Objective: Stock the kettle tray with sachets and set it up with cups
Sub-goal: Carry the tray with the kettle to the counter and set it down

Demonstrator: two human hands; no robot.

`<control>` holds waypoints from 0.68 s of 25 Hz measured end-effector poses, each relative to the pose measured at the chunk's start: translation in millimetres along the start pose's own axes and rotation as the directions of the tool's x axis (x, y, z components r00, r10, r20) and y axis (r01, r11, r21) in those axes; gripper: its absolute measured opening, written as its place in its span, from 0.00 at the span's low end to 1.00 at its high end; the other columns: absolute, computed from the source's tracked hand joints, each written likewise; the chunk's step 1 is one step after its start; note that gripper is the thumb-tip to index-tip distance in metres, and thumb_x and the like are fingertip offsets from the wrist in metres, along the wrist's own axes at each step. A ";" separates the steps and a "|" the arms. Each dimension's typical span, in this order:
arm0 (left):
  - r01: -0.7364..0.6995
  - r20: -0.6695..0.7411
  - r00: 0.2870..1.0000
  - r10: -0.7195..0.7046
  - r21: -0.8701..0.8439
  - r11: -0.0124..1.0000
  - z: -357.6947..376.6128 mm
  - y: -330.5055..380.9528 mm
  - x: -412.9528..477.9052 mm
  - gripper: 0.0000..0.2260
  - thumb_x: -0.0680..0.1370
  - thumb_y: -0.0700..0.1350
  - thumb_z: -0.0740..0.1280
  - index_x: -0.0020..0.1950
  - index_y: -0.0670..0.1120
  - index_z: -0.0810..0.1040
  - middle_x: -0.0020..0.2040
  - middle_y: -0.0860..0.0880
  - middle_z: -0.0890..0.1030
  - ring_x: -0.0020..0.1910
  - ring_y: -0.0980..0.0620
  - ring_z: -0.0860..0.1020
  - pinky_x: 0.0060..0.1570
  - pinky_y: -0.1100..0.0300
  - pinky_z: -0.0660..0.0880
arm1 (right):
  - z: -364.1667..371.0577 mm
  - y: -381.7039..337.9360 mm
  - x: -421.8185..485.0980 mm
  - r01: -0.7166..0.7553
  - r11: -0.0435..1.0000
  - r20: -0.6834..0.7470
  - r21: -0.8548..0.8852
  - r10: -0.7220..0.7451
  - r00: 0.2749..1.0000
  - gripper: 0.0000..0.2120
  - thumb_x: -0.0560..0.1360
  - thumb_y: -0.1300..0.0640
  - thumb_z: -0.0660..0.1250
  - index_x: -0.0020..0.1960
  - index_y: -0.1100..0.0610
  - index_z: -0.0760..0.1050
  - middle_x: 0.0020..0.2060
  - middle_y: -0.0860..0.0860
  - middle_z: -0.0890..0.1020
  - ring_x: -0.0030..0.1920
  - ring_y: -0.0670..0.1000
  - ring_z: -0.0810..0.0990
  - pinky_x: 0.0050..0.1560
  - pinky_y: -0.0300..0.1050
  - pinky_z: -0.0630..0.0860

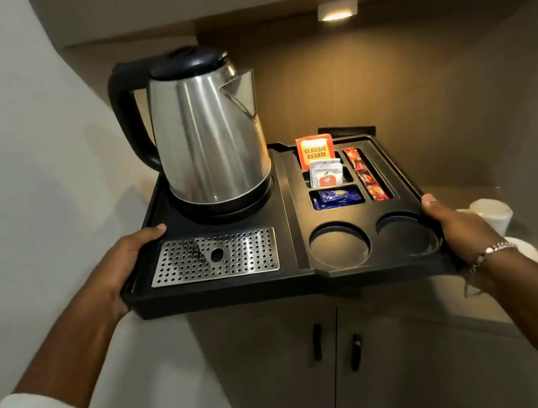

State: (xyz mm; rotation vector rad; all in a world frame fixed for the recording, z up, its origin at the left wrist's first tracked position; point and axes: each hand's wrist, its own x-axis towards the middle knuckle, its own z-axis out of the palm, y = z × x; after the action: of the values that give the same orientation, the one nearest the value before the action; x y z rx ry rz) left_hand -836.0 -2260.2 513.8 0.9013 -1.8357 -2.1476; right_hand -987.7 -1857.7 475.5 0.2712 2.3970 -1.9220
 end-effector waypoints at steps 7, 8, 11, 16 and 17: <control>0.056 0.071 0.996 -0.055 -0.004 0.998 49.6 -28.9 94.9 0.15 0.73 0.51 0.69 0.53 0.41 0.81 0.45 0.39 0.85 0.34 0.42 0.83 0.30 0.57 0.81 | 10.5 27.7 54.7 -0.085 0.988 -0.033 -0.127 0.081 0.996 0.29 0.69 0.32 0.62 0.41 0.59 0.79 0.42 0.59 0.83 0.45 0.60 0.81 0.55 0.58 0.76; 0.071 0.093 0.993 -0.072 0.017 0.997 54.9 -34.3 105.5 0.14 0.73 0.51 0.69 0.52 0.42 0.81 0.42 0.40 0.86 0.34 0.43 0.83 0.32 0.56 0.80 | 11.0 34.2 55.0 -0.098 0.979 -0.044 -0.181 0.091 0.995 0.29 0.70 0.32 0.60 0.40 0.59 0.79 0.42 0.59 0.83 0.45 0.60 0.80 0.55 0.57 0.75; 0.091 0.124 0.987 -0.104 0.104 0.990 62.2 -48.9 134.4 0.14 0.72 0.53 0.70 0.49 0.43 0.81 0.38 0.41 0.87 0.36 0.41 0.84 0.37 0.54 0.79 | 11.8 52.9 57.9 -0.115 0.959 -0.094 -0.258 0.093 0.991 0.27 0.73 0.35 0.59 0.37 0.58 0.77 0.44 0.61 0.82 0.44 0.60 0.78 0.54 0.56 0.73; 0.053 0.171 0.981 -0.090 0.214 0.975 66.9 -51.4 172.1 0.11 0.70 0.50 0.73 0.43 0.42 0.83 0.34 0.43 0.86 0.31 0.45 0.84 0.29 0.59 0.77 | 17.0 64.5 60.2 -0.257 0.955 -0.109 -0.144 0.243 0.964 0.21 0.73 0.38 0.62 0.47 0.56 0.77 0.48 0.56 0.78 0.44 0.55 0.76 0.55 0.52 0.68; 0.027 0.199 0.977 -0.075 0.235 0.972 66.8 -50.6 179.4 0.11 0.70 0.49 0.73 0.41 0.42 0.83 0.34 0.43 0.86 0.30 0.46 0.84 0.30 0.59 0.78 | 18.4 65.4 61.2 -0.280 0.951 -0.114 -0.129 0.266 0.957 0.20 0.73 0.38 0.62 0.45 0.55 0.77 0.48 0.57 0.80 0.43 0.55 0.77 0.53 0.51 0.69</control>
State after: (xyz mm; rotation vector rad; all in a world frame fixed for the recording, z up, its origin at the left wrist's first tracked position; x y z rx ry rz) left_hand -1003.8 -2282.8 411.0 0.8026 -2.2242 -2.1614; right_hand -1037.8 -1855.7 399.1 0.6620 2.3894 -1.6428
